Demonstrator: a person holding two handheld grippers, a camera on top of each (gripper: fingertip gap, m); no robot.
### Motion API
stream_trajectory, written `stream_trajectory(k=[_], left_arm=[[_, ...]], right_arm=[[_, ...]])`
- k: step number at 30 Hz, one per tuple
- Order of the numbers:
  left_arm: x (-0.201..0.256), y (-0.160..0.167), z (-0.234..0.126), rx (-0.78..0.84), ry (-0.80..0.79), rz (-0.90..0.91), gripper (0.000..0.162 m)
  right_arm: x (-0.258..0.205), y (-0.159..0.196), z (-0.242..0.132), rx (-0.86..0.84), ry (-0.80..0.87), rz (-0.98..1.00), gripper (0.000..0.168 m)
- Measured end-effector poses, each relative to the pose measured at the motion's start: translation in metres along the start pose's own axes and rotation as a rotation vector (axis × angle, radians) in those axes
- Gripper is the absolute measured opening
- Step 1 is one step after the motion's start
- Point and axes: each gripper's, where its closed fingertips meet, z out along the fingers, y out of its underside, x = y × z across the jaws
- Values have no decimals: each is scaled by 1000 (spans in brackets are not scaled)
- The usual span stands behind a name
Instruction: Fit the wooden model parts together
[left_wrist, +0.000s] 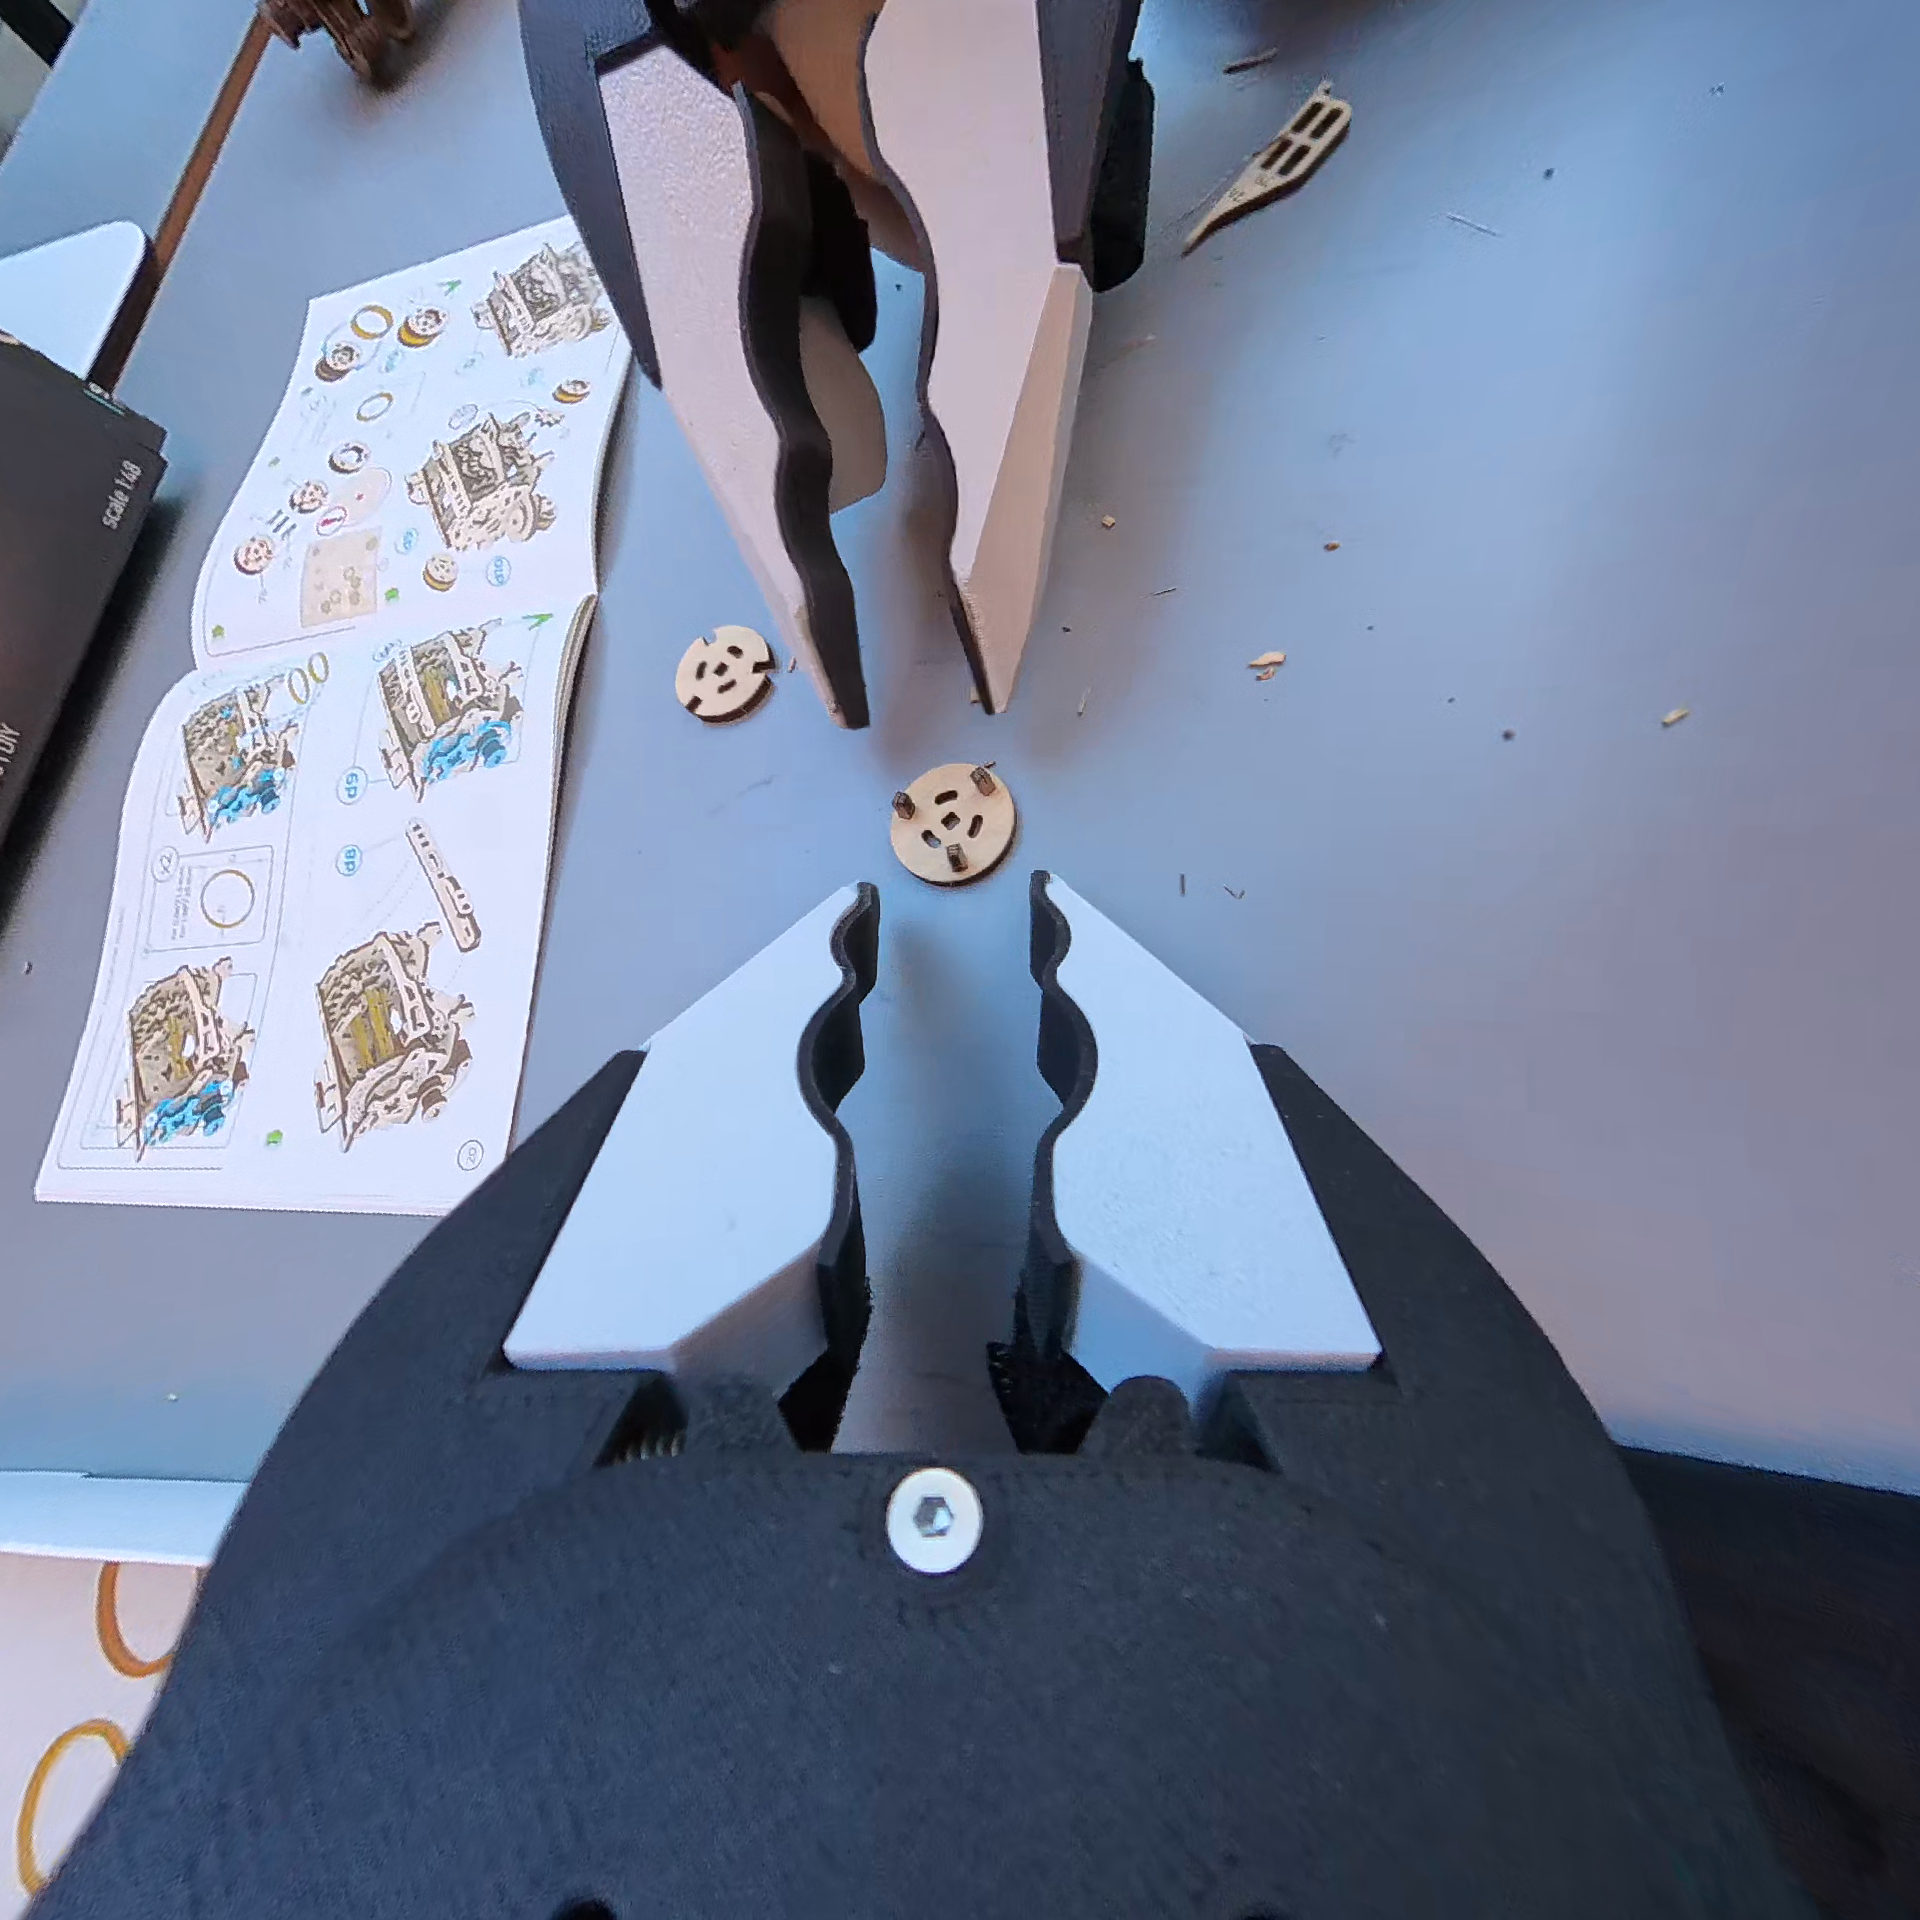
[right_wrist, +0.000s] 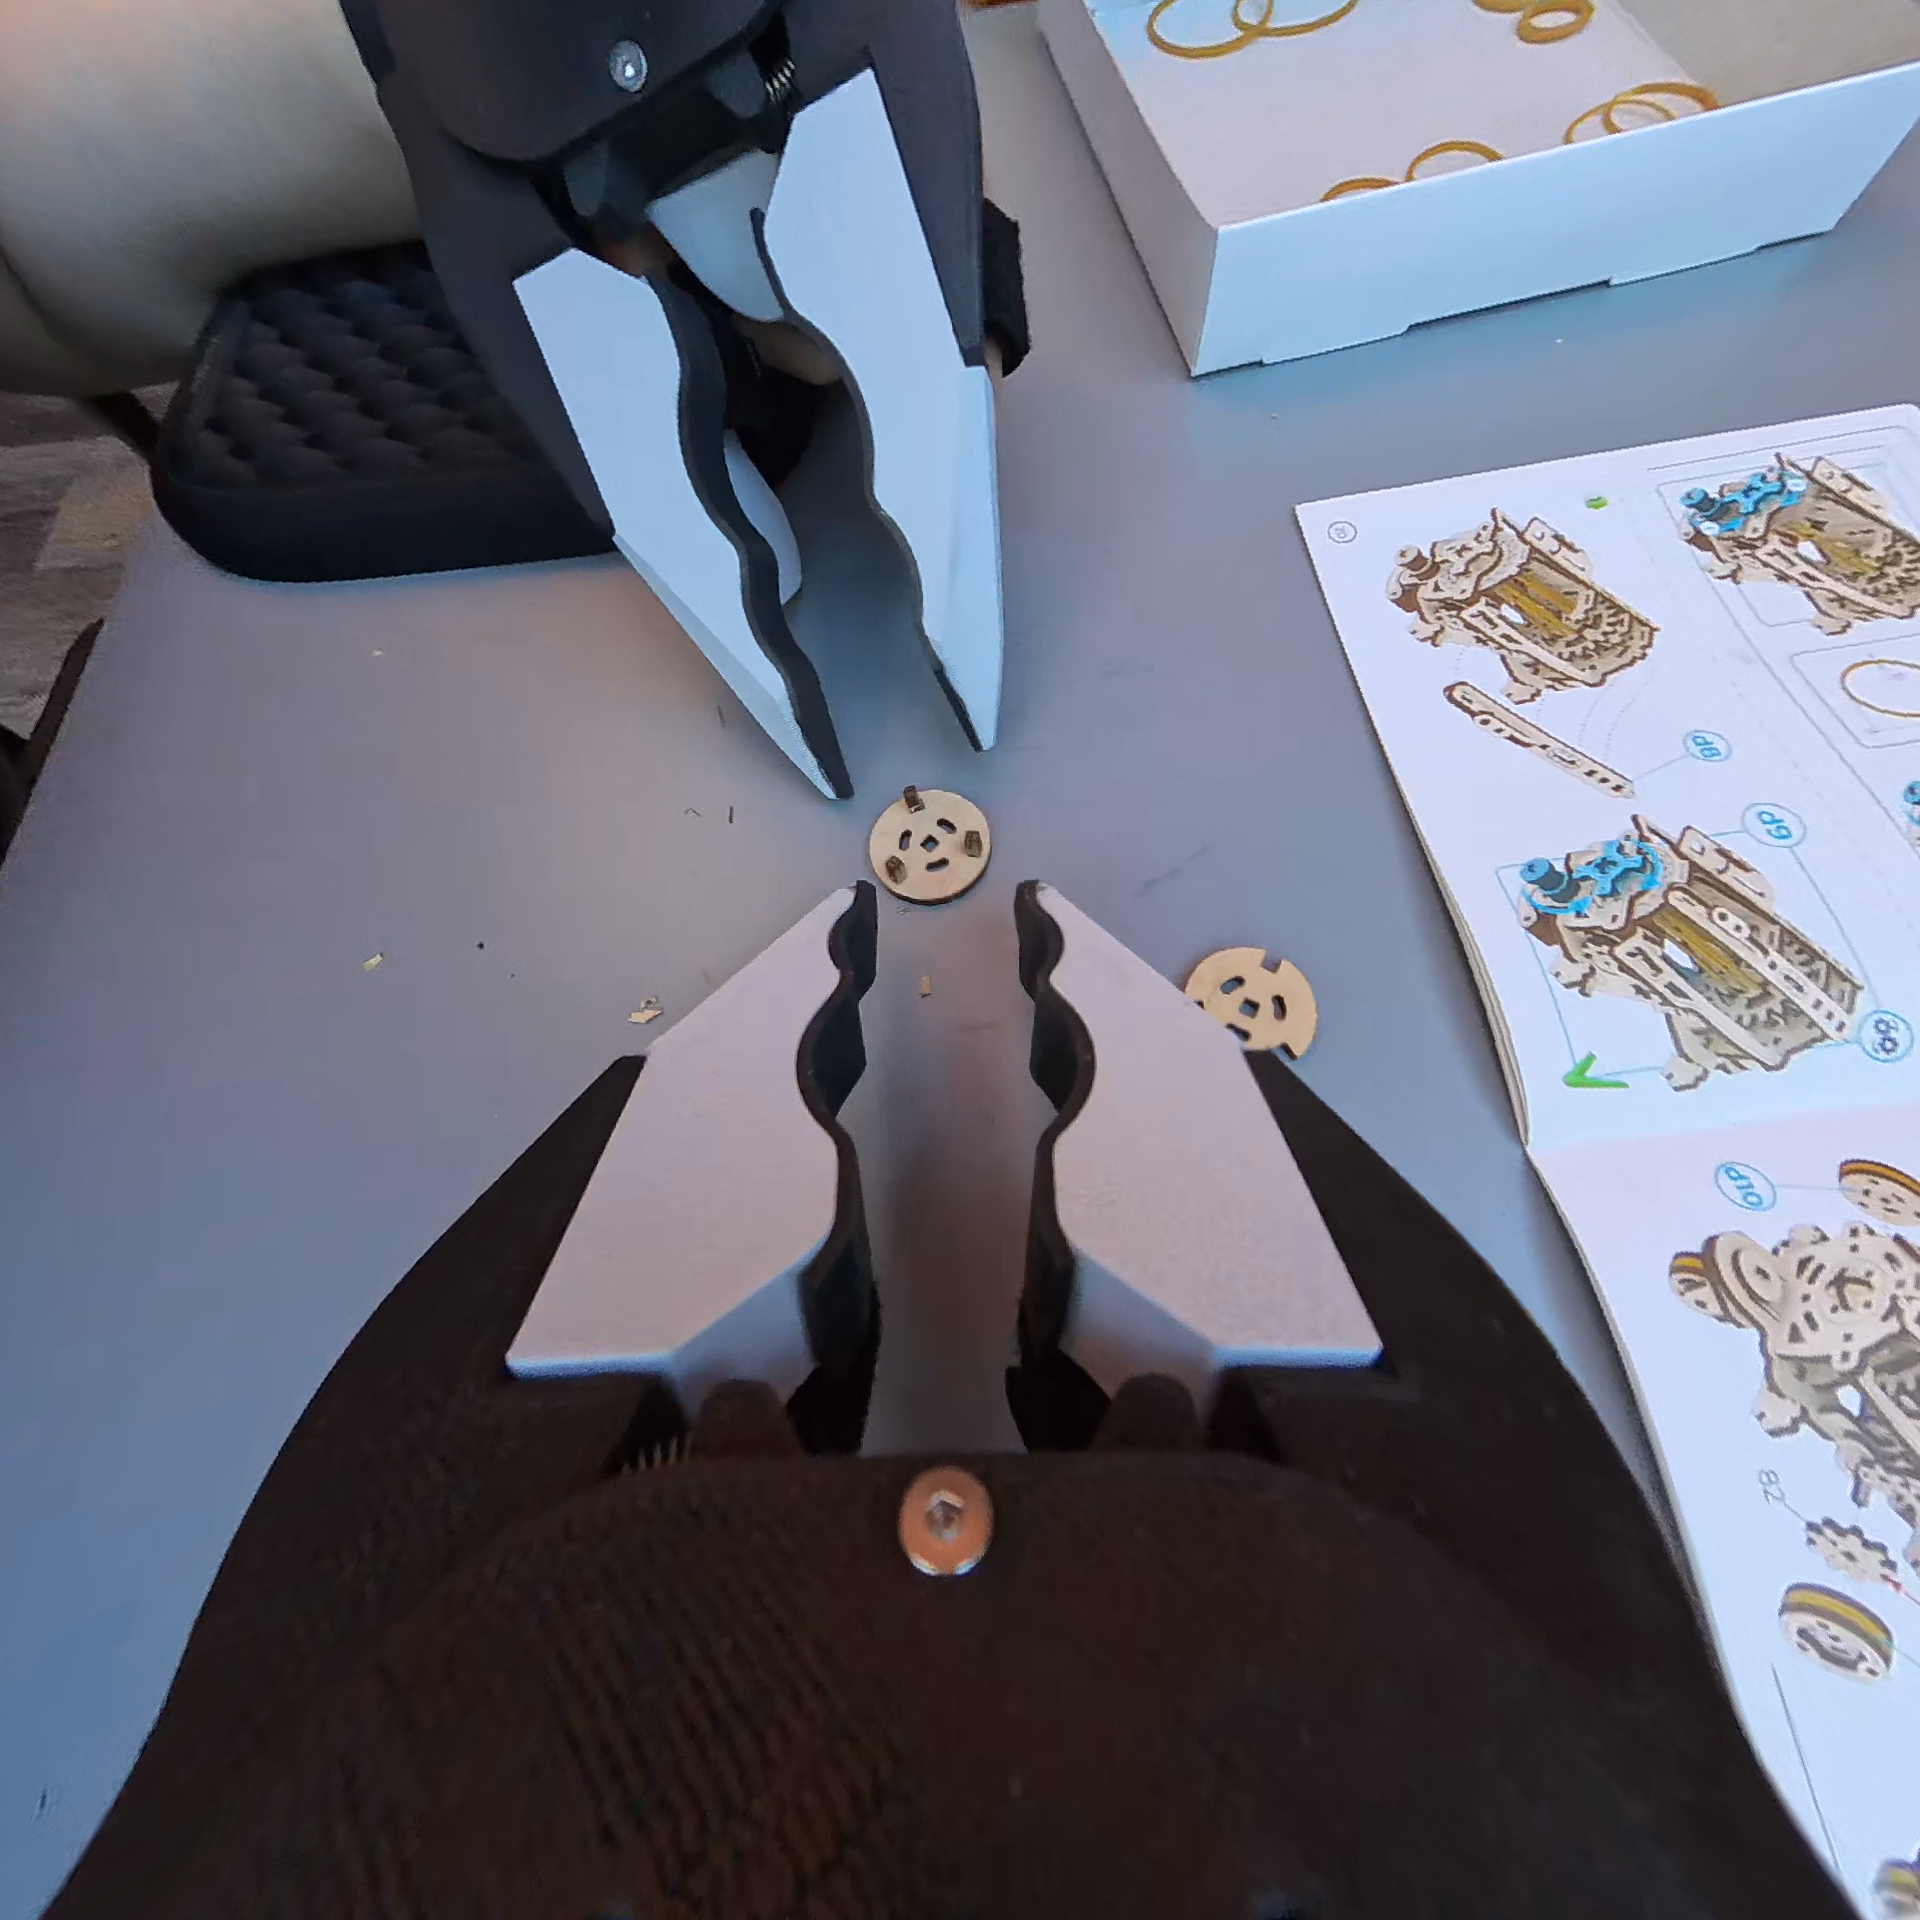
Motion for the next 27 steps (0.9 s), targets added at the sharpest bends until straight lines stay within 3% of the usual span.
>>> stream_trajectory(k=[7, 12, 17, 20, 27], left_arm=[[-2, 0, 1, 18, 21, -50, 26], [-1, -1, 1, 24, 29, -47, 27], [0, -1, 2, 20, 27, -36, 26], [1, -1, 1, 22, 27, -26, 25], [1, -1, 2, 22, 26, -25, 25]], right_arm=[[14, -11, -5, -12, -19, -121, 17], [15, -21, -7, 23, -139, -41, 3], [-1, -14, -11, 54, -189, -111, 4], [-8, -7, -14, 33, -206, -167, 20], [8, -3, -25, 26, -66, -249, 17]])
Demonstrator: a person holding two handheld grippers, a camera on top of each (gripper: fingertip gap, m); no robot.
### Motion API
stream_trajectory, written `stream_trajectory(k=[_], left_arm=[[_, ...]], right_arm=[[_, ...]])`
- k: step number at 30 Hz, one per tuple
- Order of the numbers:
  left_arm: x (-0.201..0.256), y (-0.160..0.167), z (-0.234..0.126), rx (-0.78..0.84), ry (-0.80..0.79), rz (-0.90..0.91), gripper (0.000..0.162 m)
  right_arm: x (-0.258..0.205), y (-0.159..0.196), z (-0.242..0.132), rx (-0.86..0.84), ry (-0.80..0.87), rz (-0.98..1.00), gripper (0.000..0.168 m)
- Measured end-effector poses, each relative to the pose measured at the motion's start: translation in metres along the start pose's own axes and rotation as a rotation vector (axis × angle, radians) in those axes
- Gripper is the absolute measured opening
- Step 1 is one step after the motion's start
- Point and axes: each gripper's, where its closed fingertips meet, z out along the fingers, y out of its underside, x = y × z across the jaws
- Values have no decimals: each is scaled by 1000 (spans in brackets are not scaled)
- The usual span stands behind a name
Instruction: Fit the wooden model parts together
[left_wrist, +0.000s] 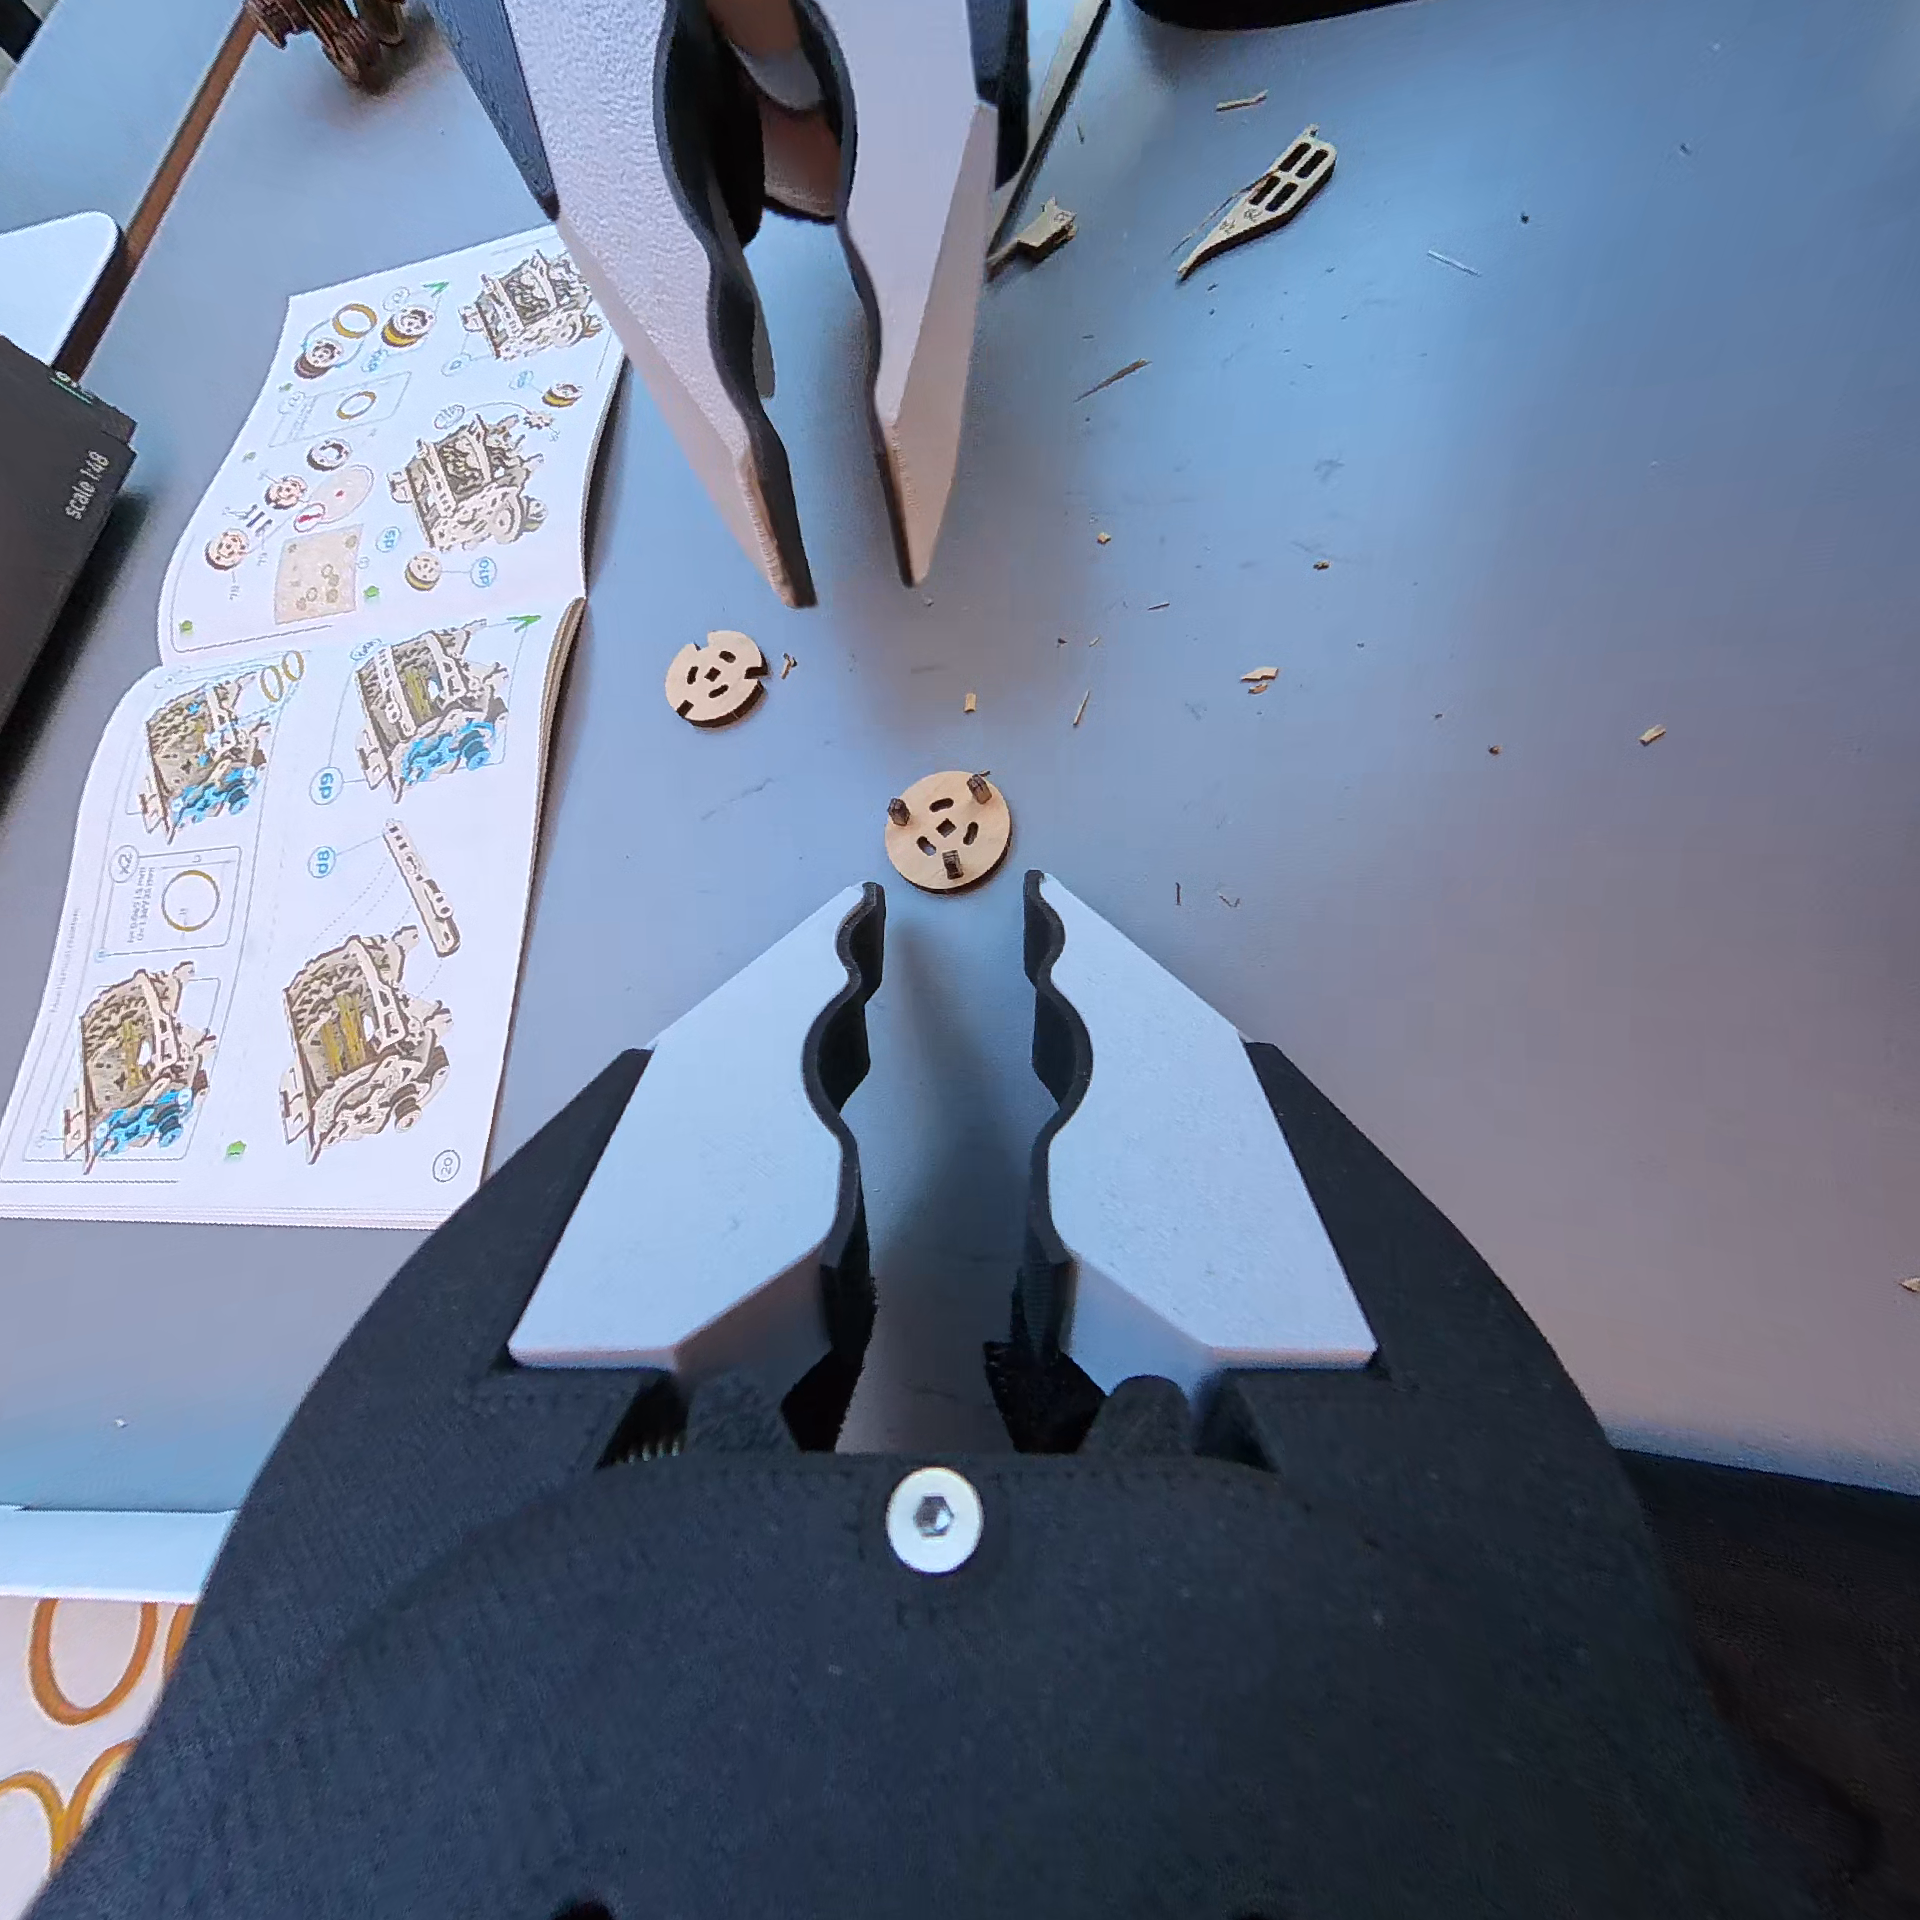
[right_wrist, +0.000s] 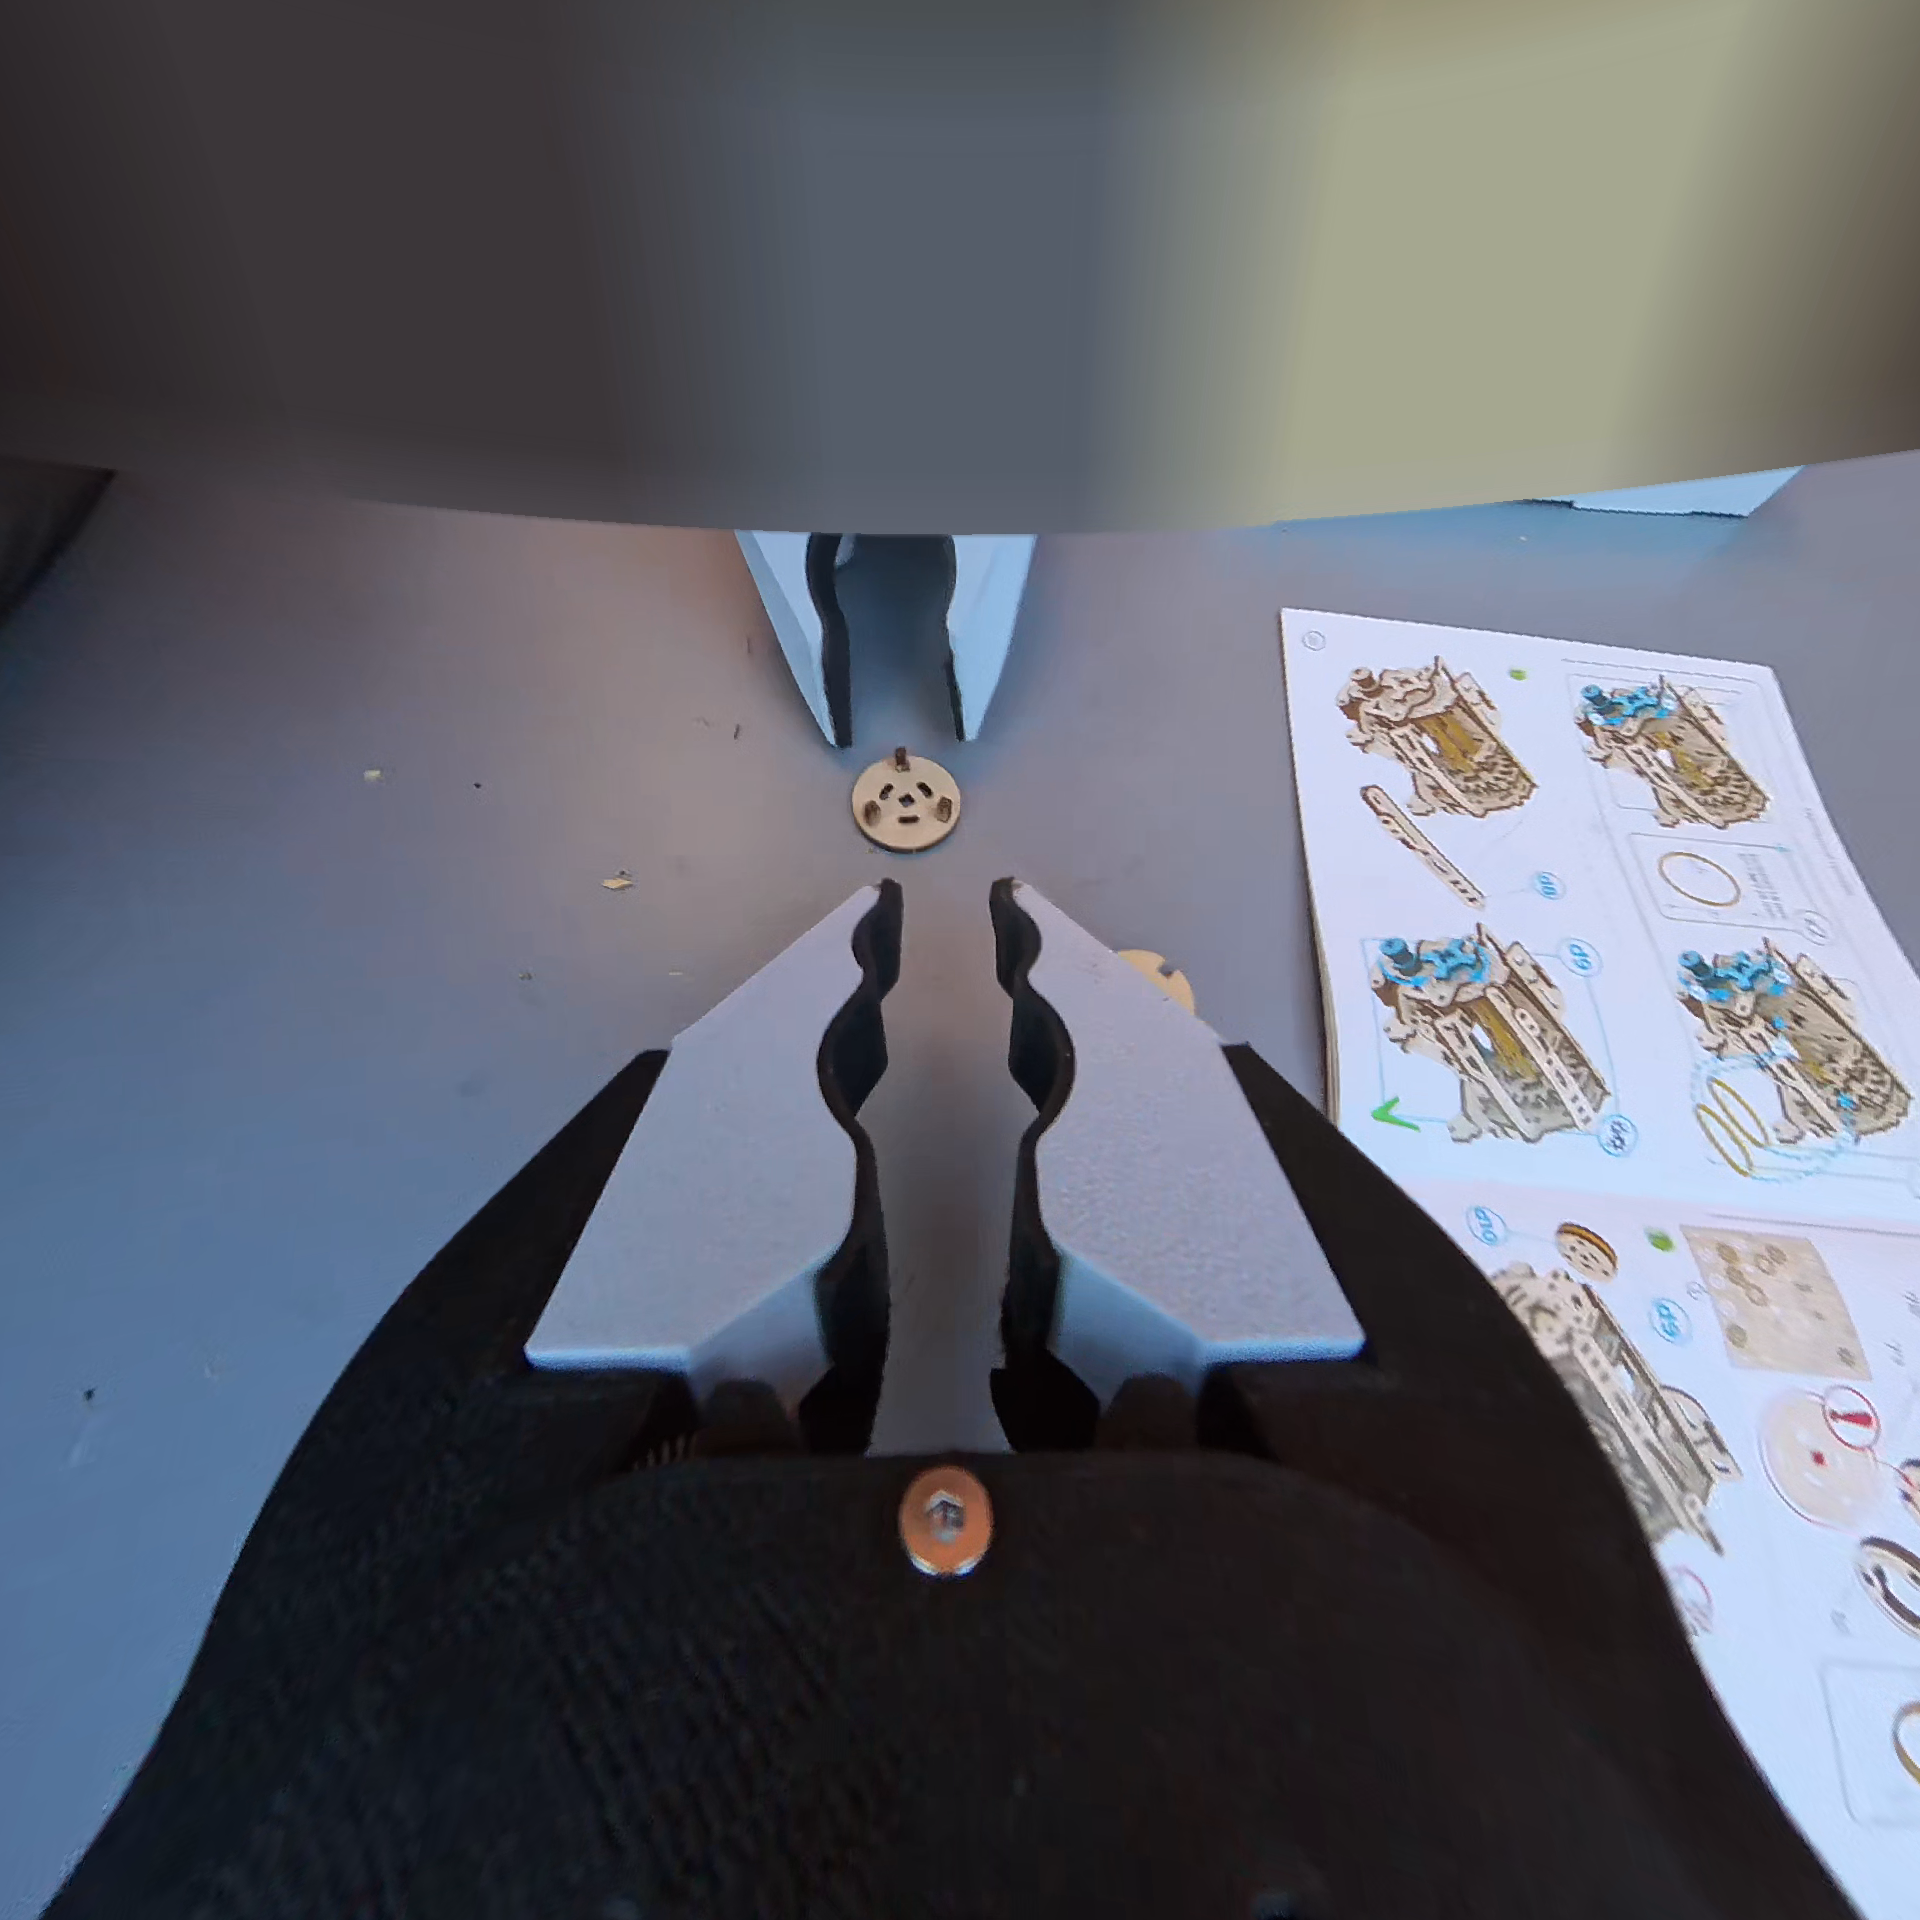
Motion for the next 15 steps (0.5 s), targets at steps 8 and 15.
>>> stream_trajectory(k=[8, 15], left_arm=[[-7, -5, -6, 38, -30, -9, 26], [-17, -19, -19, 161, -63, -51, 23]], right_arm=[[32, -12, -23, 33, 238, -65, 7], [87, -49, -108, 334, 789, -51, 14]])
